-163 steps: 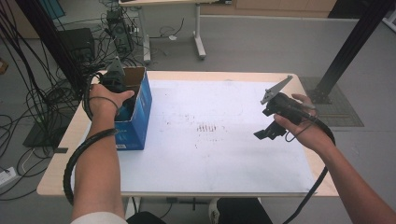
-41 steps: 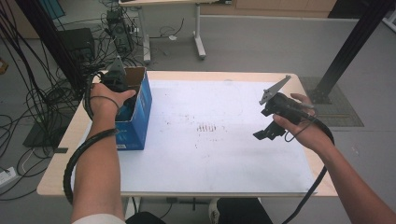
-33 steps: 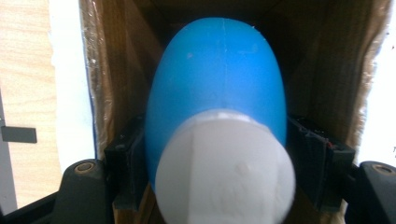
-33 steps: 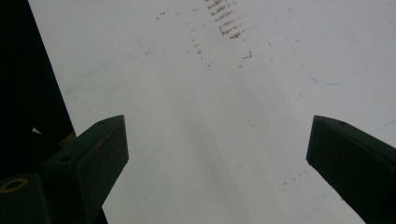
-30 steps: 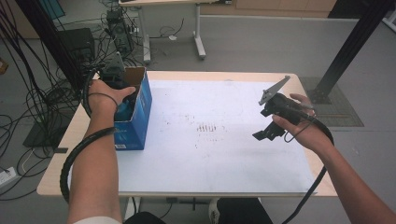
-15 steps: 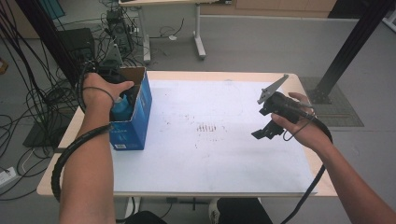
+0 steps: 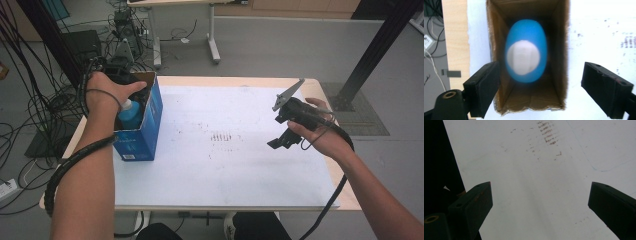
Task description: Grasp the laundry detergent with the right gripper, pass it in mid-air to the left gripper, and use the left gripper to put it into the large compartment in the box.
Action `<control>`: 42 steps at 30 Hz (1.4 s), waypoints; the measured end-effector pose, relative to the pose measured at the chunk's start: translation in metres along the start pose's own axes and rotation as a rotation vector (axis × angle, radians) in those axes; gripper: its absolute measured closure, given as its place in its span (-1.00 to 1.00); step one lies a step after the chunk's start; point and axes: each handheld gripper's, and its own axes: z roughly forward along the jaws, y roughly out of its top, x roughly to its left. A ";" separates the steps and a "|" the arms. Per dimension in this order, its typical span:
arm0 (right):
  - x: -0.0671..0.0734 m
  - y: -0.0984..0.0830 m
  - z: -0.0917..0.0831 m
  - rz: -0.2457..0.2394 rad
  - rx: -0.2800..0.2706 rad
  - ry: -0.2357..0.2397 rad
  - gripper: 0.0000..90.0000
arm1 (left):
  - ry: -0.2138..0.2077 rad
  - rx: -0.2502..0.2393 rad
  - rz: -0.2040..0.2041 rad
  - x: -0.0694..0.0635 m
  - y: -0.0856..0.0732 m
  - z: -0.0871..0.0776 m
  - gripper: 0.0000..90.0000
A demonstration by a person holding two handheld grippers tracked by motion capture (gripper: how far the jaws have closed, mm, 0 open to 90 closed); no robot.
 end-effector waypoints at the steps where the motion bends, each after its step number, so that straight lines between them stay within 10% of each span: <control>1: 0.000 0.000 0.000 -0.002 0.001 0.000 -0.88 | -0.006 -0.003 0.006 -0.002 0.000 -0.001 -0.67; 19: -0.007 0.000 -0.005 0.010 0.036 -0.023 -0.88 | -0.076 -0.042 0.195 -0.060 0.004 -0.003 -0.77; 42: -0.017 -0.017 -0.018 0.051 0.055 -0.052 -0.87 | -0.105 -0.040 0.263 -0.101 0.011 0.011 -0.79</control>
